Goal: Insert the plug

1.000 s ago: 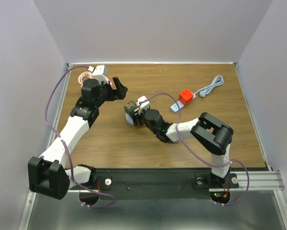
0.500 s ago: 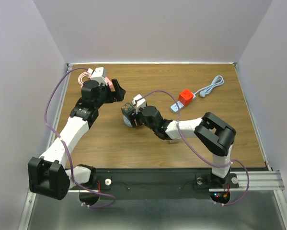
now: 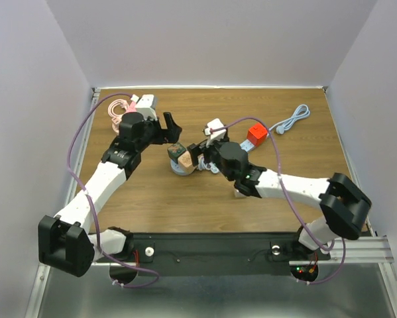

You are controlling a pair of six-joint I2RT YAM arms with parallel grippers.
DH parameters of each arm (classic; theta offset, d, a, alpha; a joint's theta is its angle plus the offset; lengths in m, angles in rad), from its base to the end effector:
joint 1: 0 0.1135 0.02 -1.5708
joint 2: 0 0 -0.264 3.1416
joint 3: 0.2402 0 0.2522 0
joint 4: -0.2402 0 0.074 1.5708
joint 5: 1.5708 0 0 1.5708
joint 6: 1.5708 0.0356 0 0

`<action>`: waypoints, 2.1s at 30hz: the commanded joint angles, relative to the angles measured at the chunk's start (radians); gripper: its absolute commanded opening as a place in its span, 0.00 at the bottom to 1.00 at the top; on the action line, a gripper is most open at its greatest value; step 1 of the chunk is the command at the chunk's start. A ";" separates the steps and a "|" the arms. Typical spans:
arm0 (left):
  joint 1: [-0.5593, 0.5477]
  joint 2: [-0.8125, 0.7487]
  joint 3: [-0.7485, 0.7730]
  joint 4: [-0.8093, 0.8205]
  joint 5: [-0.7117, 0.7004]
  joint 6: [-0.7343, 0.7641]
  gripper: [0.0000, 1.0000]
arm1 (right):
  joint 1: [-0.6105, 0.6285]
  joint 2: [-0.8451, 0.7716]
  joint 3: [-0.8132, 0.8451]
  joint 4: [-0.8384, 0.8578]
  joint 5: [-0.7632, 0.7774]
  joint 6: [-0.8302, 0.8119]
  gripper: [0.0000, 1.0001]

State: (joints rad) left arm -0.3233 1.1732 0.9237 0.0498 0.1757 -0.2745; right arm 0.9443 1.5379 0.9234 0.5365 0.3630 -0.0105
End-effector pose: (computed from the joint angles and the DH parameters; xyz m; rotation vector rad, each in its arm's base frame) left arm 0.2605 -0.0939 0.3329 0.1736 1.7967 -0.5851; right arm 0.2172 0.2786 0.2768 -0.5052 1.5812 0.4131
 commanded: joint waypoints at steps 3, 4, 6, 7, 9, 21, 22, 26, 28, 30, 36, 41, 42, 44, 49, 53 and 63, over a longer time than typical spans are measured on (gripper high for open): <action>-0.206 0.023 0.012 0.093 -0.022 0.113 0.99 | -0.015 -0.177 -0.142 -0.154 0.379 0.059 1.00; -0.267 0.038 0.020 0.096 -0.013 0.145 0.99 | -0.028 -0.205 -0.165 -0.170 0.427 0.079 1.00; -0.319 0.083 0.036 0.116 0.031 0.181 0.99 | -0.093 -0.304 -0.225 -0.211 0.456 0.169 1.00; -0.345 0.100 0.041 0.123 0.053 0.196 0.99 | -0.123 -0.346 -0.242 -0.223 0.444 0.202 1.00; -0.446 0.156 0.064 0.130 0.099 0.265 0.99 | -0.221 -0.460 -0.303 -0.248 0.383 0.260 1.00; -0.683 0.522 0.286 0.075 0.216 0.412 0.99 | -0.430 -0.625 -0.340 -0.300 0.277 0.297 1.00; -0.691 0.566 0.328 0.041 0.211 0.420 0.99 | -0.438 -0.618 -0.342 -0.300 0.262 0.302 1.00; -0.714 0.621 0.383 0.004 0.193 0.460 0.99 | -0.460 -0.618 -0.347 -0.300 0.222 0.311 1.00; -0.721 0.654 0.409 -0.022 0.164 0.474 0.99 | -0.475 -0.628 -0.353 -0.300 0.199 0.313 1.00; -0.732 0.695 0.444 -0.071 0.131 0.497 0.99 | -0.487 -0.645 -0.360 -0.300 0.185 0.311 1.00; -0.740 0.732 0.471 -0.128 0.084 0.526 0.99 | -0.512 -0.679 -0.380 -0.300 0.162 0.311 1.00; -0.740 0.761 0.481 -0.168 0.056 0.552 0.99 | -0.526 -0.696 -0.394 -0.300 0.137 0.314 1.00; -0.740 0.770 0.487 -0.186 0.054 0.554 0.99 | -0.527 -0.700 -0.396 -0.300 0.139 0.314 1.00; -0.740 0.773 0.488 -0.194 0.064 0.558 0.99 | -0.530 -0.706 -0.399 -0.300 0.139 0.313 1.00; -0.740 0.799 0.497 -0.214 0.071 0.566 0.91 | -0.536 -0.711 -0.403 -0.300 0.134 0.313 1.00; -0.740 0.836 0.526 -0.269 0.090 0.572 0.66 | -0.538 -0.716 -0.405 -0.300 0.136 0.310 1.00; -0.711 0.769 0.503 -0.214 0.125 0.509 0.00 | -0.555 -0.708 -0.350 -0.300 0.108 0.268 1.00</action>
State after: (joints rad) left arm -1.0584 2.0071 1.4342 -0.1799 0.2855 0.3000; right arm 0.3920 0.8494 0.5228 0.2031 0.5255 0.2829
